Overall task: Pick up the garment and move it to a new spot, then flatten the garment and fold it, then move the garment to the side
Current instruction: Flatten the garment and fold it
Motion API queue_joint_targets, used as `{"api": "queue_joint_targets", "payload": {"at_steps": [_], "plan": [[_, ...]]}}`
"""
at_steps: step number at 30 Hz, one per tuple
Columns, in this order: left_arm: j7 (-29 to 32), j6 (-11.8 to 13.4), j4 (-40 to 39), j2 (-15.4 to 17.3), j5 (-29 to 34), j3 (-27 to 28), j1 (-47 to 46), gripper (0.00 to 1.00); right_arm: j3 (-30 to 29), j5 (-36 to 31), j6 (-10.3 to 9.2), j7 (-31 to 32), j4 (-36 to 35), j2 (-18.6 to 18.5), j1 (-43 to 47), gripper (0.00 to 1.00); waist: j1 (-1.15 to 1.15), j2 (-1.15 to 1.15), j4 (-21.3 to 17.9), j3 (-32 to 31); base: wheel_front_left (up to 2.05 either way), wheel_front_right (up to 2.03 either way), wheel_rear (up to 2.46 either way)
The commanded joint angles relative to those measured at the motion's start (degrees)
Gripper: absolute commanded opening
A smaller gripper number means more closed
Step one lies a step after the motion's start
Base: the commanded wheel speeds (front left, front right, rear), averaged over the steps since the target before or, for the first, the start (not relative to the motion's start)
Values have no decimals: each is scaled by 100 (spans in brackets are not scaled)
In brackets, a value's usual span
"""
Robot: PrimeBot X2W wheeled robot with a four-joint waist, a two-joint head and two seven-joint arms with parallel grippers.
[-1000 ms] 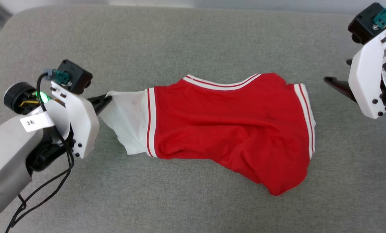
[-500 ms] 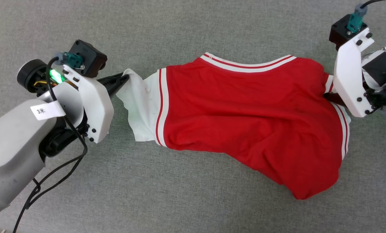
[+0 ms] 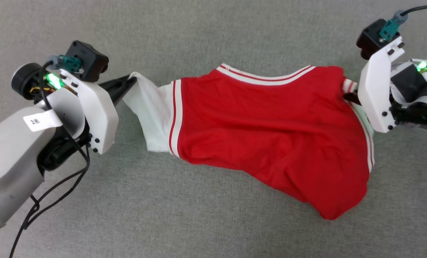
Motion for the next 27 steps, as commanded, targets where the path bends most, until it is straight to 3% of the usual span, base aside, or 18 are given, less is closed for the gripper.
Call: {"api": "queue_joint_targets", "payload": {"at_steps": [1,12,17,22,27], "plan": [[-86,28,-22,33,32,57,-19,0,24,66,-2,-242,-90,-16,-88,0,0,0,-85,-252,0,0,0],[-656,334,-742,309,340,416,-317,0,103,324,-2,-1463,-948,-810,-301,0,0,0,-256,-1024,0,0,0],[-686,444,-1022,284,482,607,-700,0,-84,289,-3,-1824,-1278,-1070,-494,0,0,0,-340,-1145,0,0,0],[-553,386,-1010,108,689,742,-1384,0,-343,-6,-3,-1936,-1303,-1085,-999,0,0,0,-446,-985,0,0,0],[-488,275,-629,-253,822,997,-2331,0,-606,-452,-3,-1935,-1024,-843,-1899,0,0,0,-510,-505,0,0,0]]}}
